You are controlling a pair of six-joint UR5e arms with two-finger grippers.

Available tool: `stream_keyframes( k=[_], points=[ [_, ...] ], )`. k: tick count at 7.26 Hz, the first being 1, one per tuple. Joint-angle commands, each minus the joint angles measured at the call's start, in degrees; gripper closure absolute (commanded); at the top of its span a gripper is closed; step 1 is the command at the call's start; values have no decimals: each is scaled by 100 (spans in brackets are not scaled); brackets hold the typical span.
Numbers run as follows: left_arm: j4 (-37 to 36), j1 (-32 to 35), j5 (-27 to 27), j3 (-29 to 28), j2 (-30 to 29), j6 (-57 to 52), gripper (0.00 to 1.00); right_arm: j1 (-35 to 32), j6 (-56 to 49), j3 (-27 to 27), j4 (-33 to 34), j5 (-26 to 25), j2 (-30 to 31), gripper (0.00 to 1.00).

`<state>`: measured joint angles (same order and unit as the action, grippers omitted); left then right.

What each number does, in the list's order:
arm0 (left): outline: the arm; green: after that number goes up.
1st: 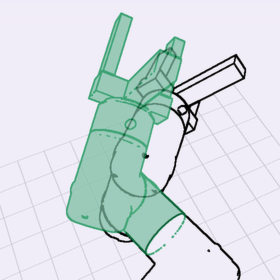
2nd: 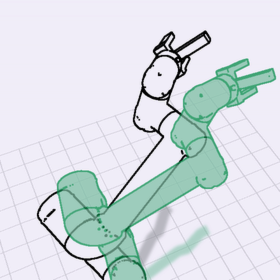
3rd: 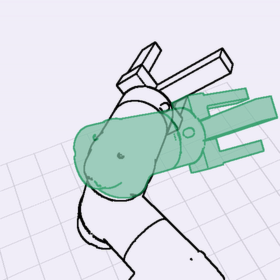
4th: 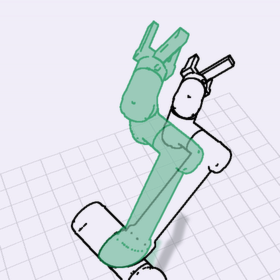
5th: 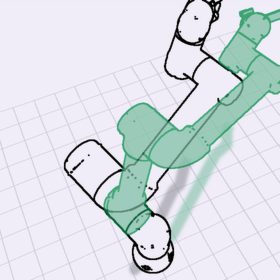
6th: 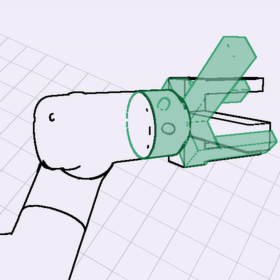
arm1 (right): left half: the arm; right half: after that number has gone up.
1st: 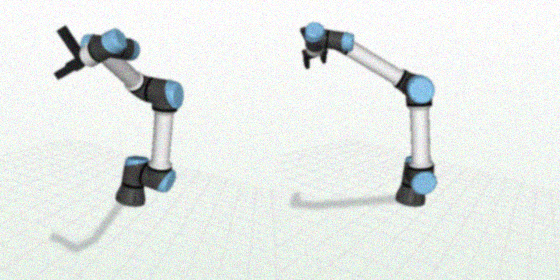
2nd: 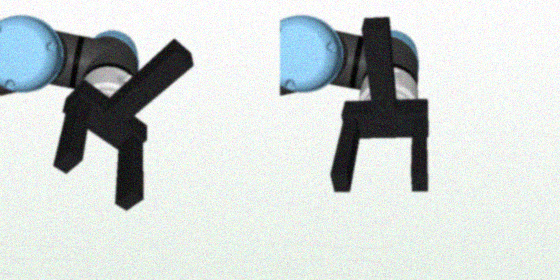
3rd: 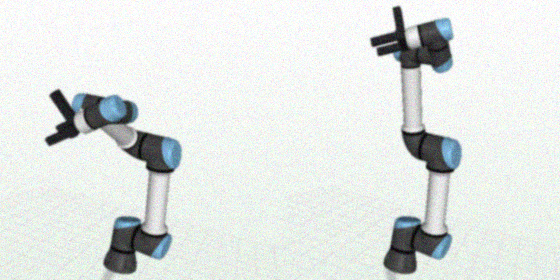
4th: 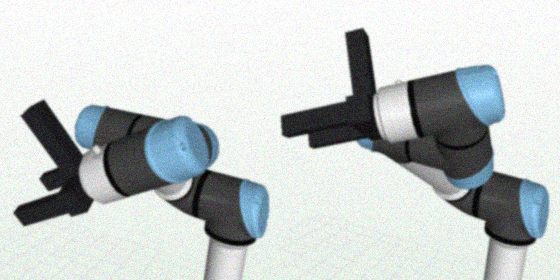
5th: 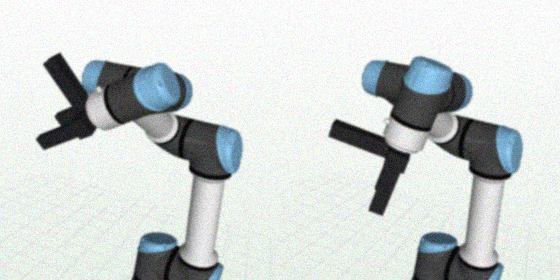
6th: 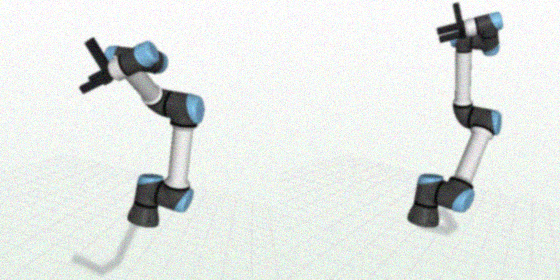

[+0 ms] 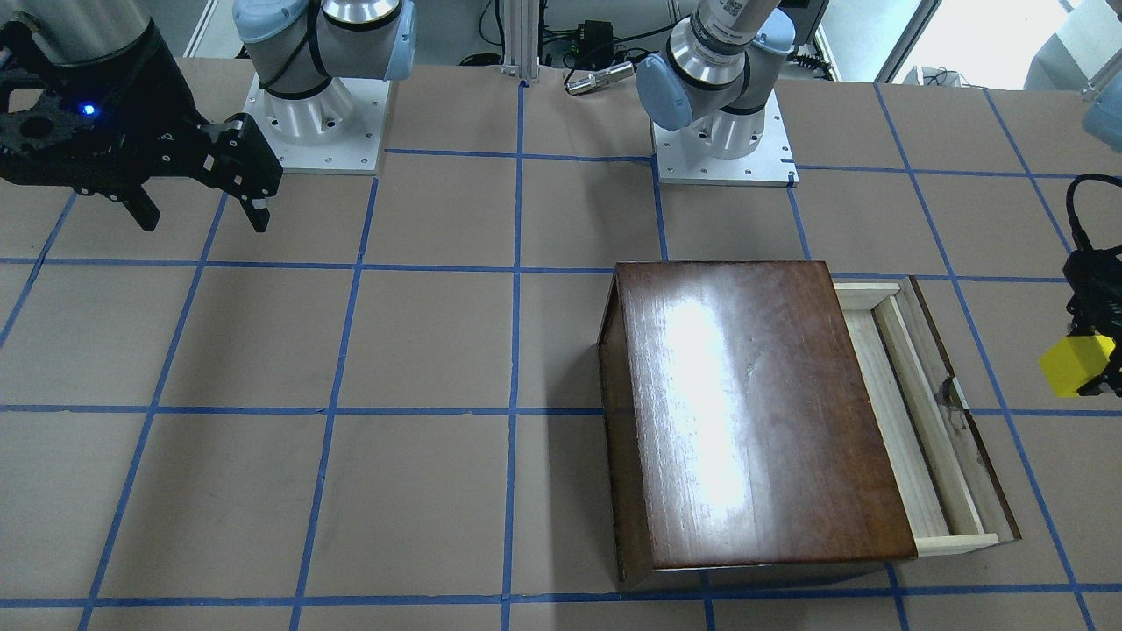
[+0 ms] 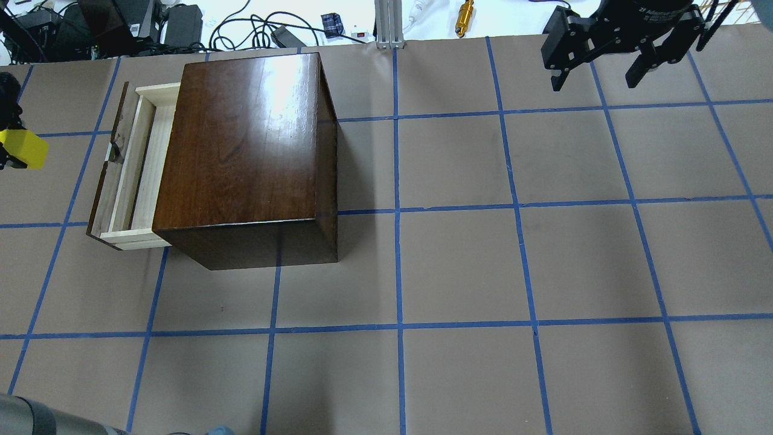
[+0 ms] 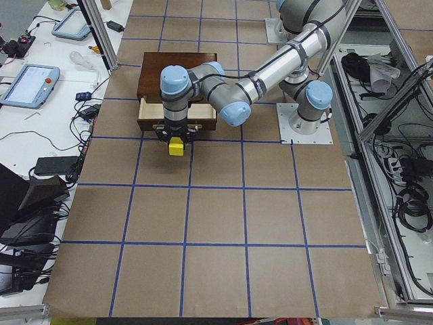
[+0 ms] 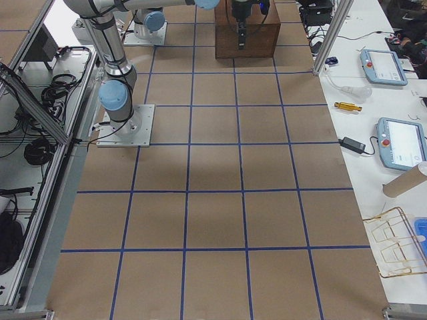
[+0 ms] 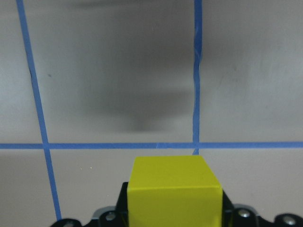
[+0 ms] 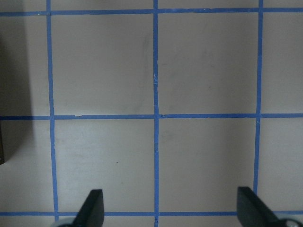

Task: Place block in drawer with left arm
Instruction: 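Lift the yellow cube and carry it over the open drawer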

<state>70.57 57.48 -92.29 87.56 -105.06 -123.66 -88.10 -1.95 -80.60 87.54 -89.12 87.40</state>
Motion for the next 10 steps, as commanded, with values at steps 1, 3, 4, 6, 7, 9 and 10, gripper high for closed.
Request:
stream_keyframes(
  k=[1, 3, 4, 6, 7, 9, 10],
  points=[
    [710, 884, -149, -265, 258, 699, 98, -5, 1, 0, 0, 0, 5, 0],
    [713, 1448, -53, -196, 84, 1359, 98, -5, 1, 0, 0, 0, 5, 0],
    [695, 1529, -44, -161, 39, 1562, 98, 3, 1, 0, 0, 0, 5, 0],
    [643, 1530, -61, -82, -137, 1581, 98, 3, -7, 0, 0, 0, 5, 0],
    [564, 1521, -79, -73, -190, 1503, 98, -5, -7, 0, 0, 0, -4, 0],
    [555, 1512, -79, -55, -208, 1546, 98, -5, -7, 0, 0, 0, 5, 0],
    [528, 1512, -70, -3, -208, 1590, 86, -5, -7, 0, 0, 0, 5, 0]
  ],
)
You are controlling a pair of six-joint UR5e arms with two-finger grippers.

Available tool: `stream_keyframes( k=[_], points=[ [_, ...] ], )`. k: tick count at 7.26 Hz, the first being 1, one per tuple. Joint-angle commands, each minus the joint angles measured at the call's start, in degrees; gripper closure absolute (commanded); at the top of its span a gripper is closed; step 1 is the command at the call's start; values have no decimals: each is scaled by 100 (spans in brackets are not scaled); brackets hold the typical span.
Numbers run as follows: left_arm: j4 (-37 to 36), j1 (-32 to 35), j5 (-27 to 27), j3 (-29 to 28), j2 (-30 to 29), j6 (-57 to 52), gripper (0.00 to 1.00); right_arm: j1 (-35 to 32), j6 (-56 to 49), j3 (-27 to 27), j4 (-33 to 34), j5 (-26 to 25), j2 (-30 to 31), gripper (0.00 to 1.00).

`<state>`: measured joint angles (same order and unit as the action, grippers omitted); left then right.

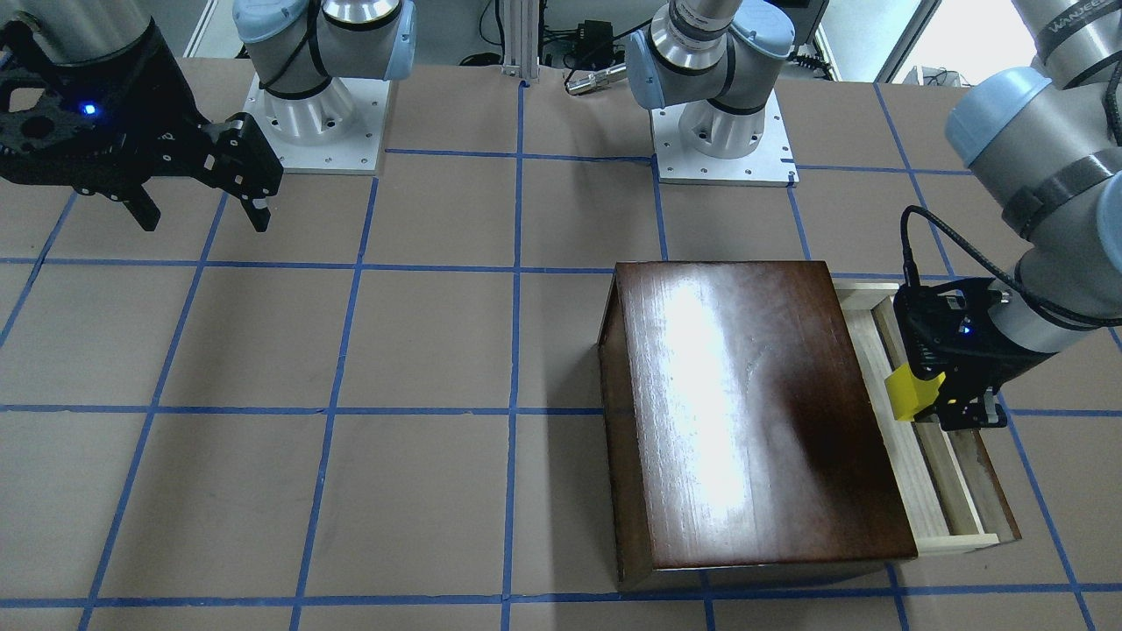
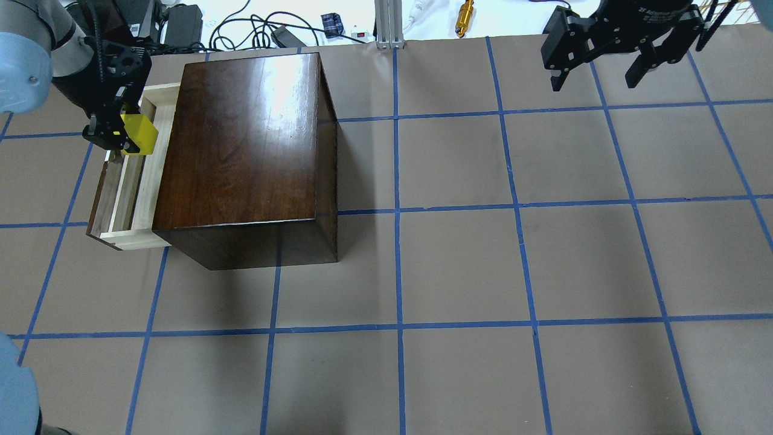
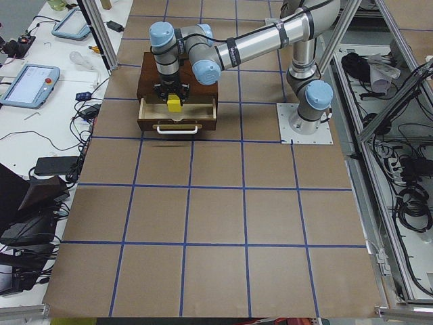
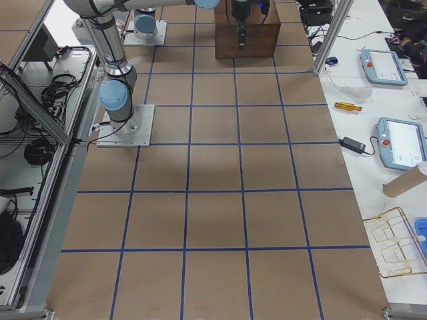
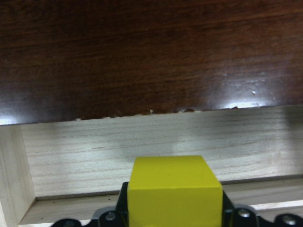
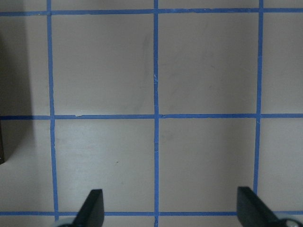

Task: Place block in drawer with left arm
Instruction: 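Open the left gripper to drop the cube into the drawer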

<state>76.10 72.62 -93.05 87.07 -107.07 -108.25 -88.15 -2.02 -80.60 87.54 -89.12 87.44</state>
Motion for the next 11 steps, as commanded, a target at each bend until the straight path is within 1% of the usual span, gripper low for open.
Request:
stream_keyframes(
  k=[1, 2, 3, 4, 5, 6, 7, 9, 10, 11],
  points=[
    [-68, -2, 6, 134, -7, 67, 75, 0, 0, 0, 0, 0, -7, 0],
    [-234, -10, 6, 196, -15, 337, 54, 8, 0, 0, 0, 0, 1, 0],
    [-245, -11, 15, 240, -15, 505, 37, 0, 0, 0, 0, 0, 1, 0],
    [-253, -11, 15, 275, -15, 498, 32, 0, 0, 0, 0, 0, -7, 0],
    [-253, -11, 15, 276, -7, 507, 31, 0, 0, 0, 0, -9, 1, 0],
    [-253, -11, 15, 293, -15, 498, 11, 8, 0, 0, 0, 0, 1, 0],
    [-253, -11, 6, 285, -7, 489, 3, 8, 0, 0, 0, 0, 1, 0],
    [-175, -11, 6, 188, 177, 533, 2, 0, 0, 0, 0, -9, -7, 0],
    [-53, 7, 6, 109, 282, 820, 2, 0, 0, 0, 0, -9, 1, 0],
    [271, 68, 6, -65, 414, 1311, 2, 8, 0, 0, 0, 0, 1, 0]
  ],
)
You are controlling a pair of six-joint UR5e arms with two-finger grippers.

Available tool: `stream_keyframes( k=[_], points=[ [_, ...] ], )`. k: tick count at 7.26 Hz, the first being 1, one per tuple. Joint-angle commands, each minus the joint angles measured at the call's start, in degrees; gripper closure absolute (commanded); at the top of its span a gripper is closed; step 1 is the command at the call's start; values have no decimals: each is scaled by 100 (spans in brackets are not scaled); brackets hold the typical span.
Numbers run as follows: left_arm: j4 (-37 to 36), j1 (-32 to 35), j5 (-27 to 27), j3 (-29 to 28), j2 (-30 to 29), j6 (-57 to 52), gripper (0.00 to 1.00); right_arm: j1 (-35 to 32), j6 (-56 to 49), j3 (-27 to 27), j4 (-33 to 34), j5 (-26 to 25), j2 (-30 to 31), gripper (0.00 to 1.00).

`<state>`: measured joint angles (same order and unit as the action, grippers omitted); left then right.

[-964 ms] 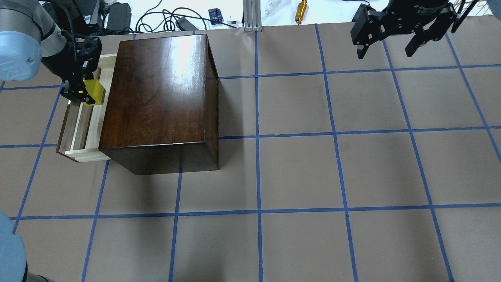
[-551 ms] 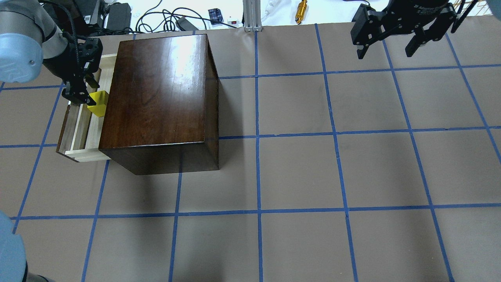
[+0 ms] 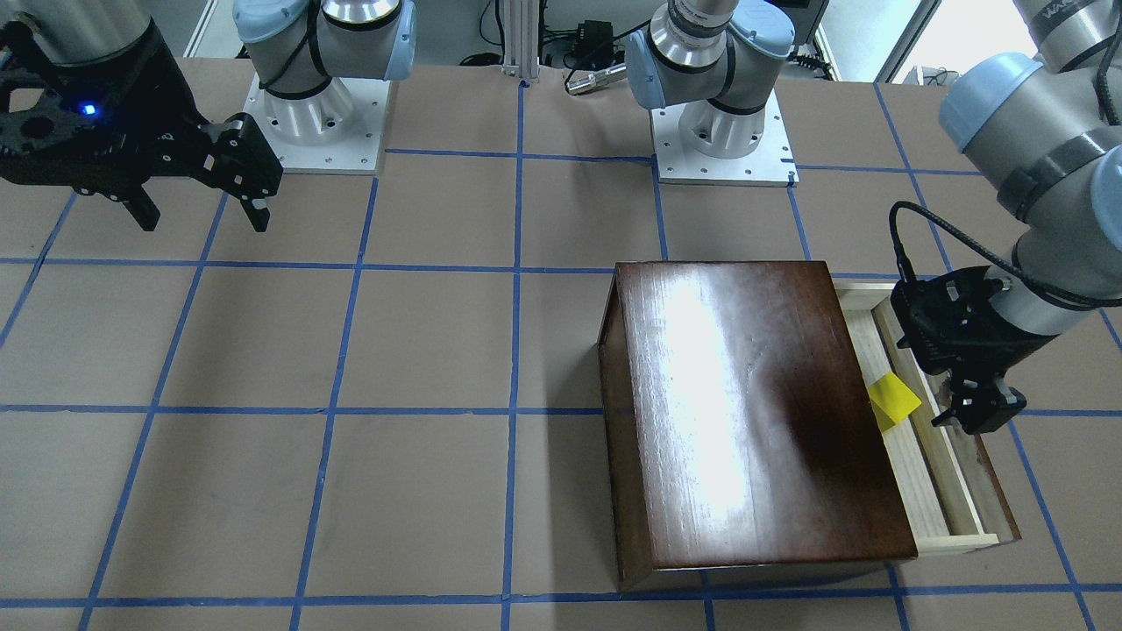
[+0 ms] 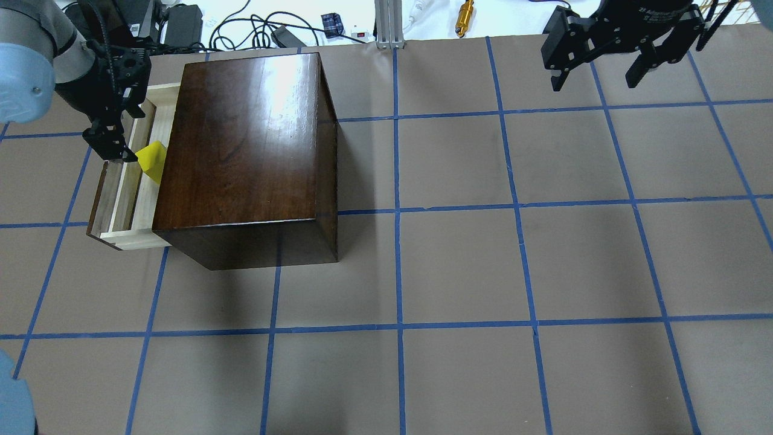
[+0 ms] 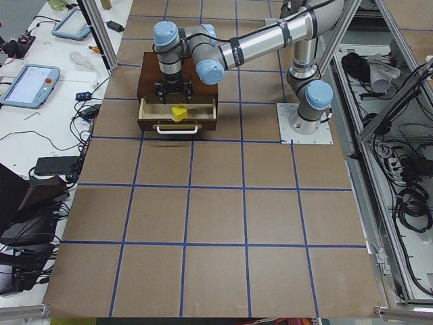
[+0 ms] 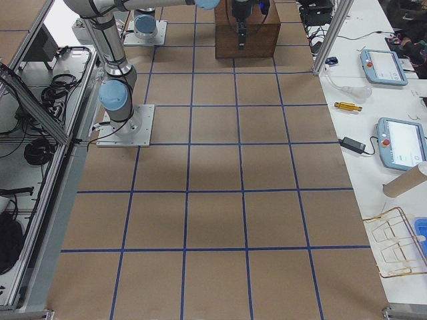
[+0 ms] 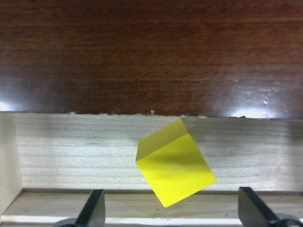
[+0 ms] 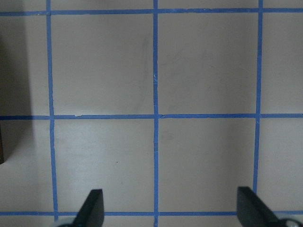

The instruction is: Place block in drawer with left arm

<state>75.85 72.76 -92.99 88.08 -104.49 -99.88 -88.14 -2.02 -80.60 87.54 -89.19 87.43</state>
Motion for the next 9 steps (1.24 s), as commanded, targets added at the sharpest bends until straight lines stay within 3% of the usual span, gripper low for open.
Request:
stream_keyframes(
  k=[1, 5, 9],
  points=[
    [647, 80, -9, -342, 296, 1166, 2, 7, 0, 0, 0, 7, -7, 0],
    [1334, 904, -1, -379, 657, 3706, 3, -2, 0, 0, 0, 7, -7, 0],
    [1327, 1398, 17, -370, 921, 6667, 4, -2, 0, 0, 0, 7, 2, 0]
  ],
)
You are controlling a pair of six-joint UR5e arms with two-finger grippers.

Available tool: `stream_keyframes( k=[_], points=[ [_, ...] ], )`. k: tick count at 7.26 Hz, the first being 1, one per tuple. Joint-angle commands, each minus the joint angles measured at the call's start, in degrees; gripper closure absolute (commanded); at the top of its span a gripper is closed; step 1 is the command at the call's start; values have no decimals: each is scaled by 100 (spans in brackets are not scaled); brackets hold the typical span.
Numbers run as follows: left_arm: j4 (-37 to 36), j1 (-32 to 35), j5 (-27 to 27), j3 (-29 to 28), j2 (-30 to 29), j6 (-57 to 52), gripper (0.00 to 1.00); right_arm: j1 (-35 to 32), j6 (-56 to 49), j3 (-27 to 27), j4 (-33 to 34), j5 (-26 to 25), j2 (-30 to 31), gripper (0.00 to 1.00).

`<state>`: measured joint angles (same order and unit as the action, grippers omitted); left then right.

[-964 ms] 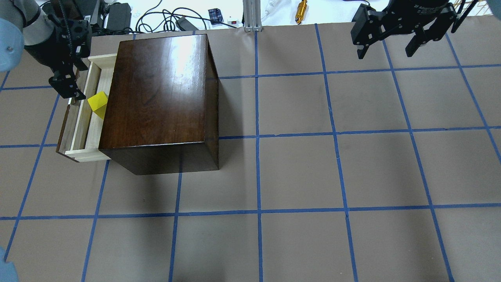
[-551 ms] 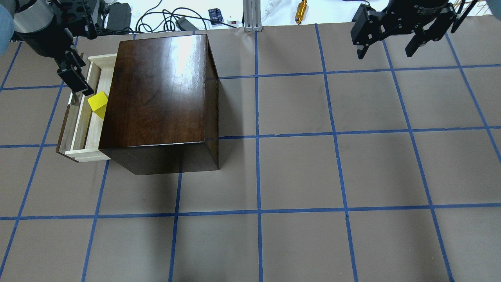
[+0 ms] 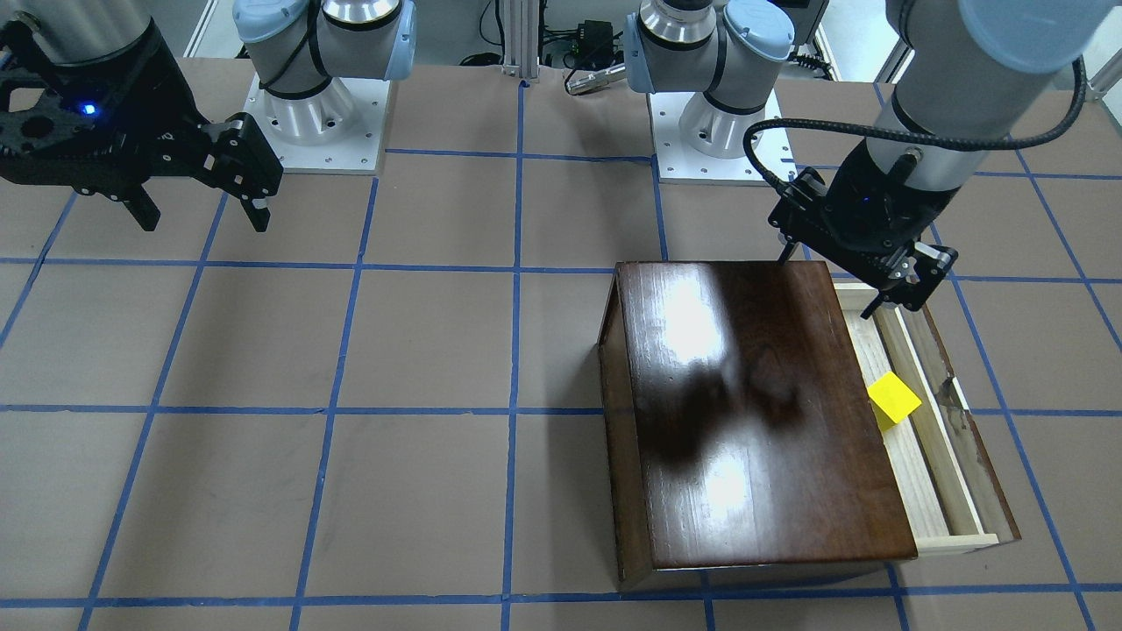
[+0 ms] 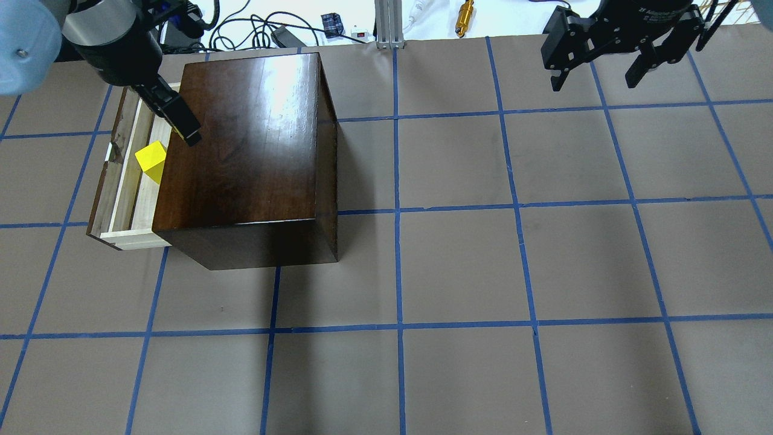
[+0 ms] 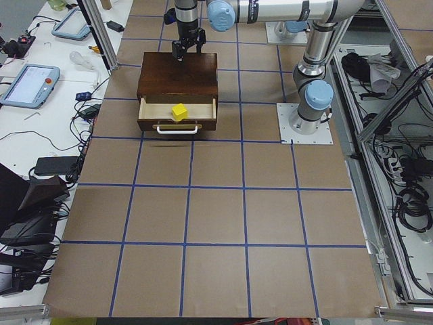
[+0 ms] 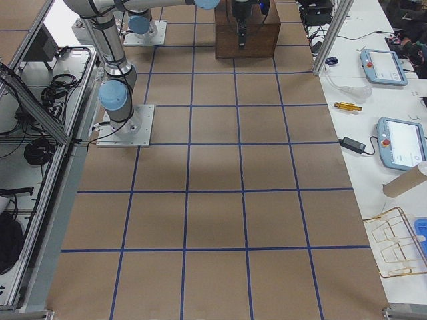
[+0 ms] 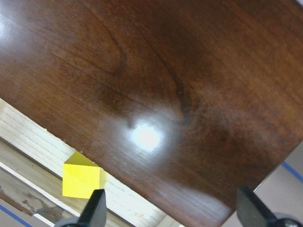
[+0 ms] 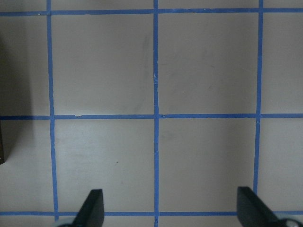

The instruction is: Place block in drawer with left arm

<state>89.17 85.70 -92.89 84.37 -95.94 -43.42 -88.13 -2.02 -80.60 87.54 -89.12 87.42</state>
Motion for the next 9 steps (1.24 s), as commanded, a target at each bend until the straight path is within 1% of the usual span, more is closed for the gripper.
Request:
stream_keyframes(
  k=[1, 2, 3, 5, 6, 9],
  points=[
    [-5, 252, 8, -17, 41, 1916, 4, 6, 0, 0, 0, 0, 3, 0],
    [-14, 524, -62, -26, 32, 2734, 4, -2, 0, 0, 0, -9, 3, 0],
    [-14, 648, -63, -26, 84, 3482, 4, -2, 0, 0, 0, 0, -6, 0],
    [-40, 649, -36, -34, 137, 4233, 3, 6, 0, 0, 0, 0, 3, 0],
    [-75, 632, -1, -52, 181, 4489, 4, -2, 0, 0, 0, 0, -6, 0],
    [-85, 509, -1, -43, 269, 4500, 3, -2, 0, 0, 0, -9, -6, 0]
  ],
)
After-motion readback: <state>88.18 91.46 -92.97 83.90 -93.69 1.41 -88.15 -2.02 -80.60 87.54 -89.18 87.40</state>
